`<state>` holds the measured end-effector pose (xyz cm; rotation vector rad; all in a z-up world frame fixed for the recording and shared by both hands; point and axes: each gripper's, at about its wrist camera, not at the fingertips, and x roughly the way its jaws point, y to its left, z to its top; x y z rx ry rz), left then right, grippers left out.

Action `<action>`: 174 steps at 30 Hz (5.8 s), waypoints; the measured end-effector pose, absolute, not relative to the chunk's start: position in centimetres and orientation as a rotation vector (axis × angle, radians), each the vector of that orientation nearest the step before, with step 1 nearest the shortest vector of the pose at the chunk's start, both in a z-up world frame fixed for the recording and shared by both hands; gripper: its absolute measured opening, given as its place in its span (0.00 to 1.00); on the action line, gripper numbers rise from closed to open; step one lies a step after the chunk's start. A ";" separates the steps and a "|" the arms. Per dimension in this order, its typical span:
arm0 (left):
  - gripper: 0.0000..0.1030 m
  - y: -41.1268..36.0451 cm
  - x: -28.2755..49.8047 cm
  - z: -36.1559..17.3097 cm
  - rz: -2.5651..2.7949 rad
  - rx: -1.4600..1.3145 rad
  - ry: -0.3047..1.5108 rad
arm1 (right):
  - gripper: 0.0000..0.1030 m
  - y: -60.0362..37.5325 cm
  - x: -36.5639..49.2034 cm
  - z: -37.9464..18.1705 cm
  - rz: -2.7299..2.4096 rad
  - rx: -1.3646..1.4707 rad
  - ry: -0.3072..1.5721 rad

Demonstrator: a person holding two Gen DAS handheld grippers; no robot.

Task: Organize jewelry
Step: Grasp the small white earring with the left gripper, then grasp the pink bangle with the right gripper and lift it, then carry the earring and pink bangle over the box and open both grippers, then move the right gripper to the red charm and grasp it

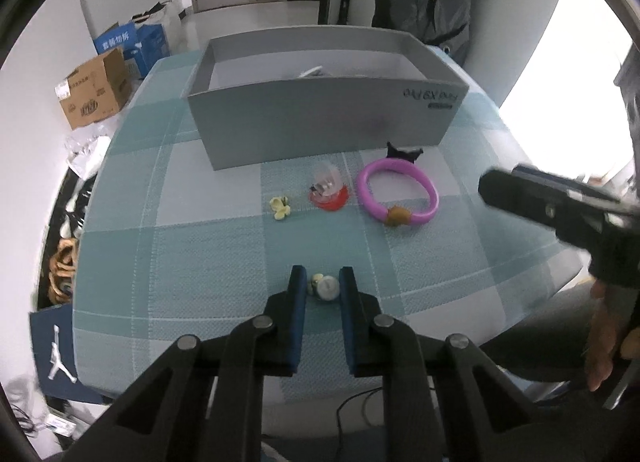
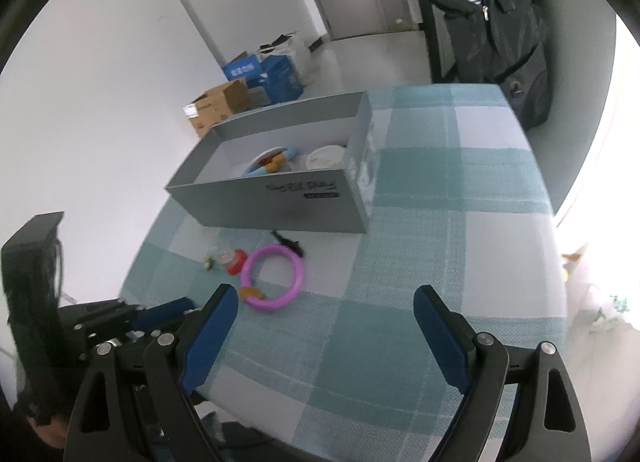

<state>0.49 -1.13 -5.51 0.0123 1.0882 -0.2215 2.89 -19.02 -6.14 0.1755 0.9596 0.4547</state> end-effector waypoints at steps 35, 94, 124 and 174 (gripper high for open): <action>0.11 6.4 1.9 -3.0 -0.174 -0.307 0.987 | 0.71 -11.2 3.6 -7.5 0.502 -0.041 0.940; 0.11 1.3 5.8 0.6 -0.245 -0.197 0.960 | 0.47 -17.6 5.6 1.5 0.540 0.236 0.777; 0.11 1.1 12.9 -2.0 -0.410 -0.288 1.073 | 0.47 -14.1 14.1 -1.4 0.610 0.169 0.865; 0.57 2.2 4.6 -1.3 -0.083 -0.103 0.905 | 0.85 -17.9 6.3 -0.4 0.542 0.185 0.778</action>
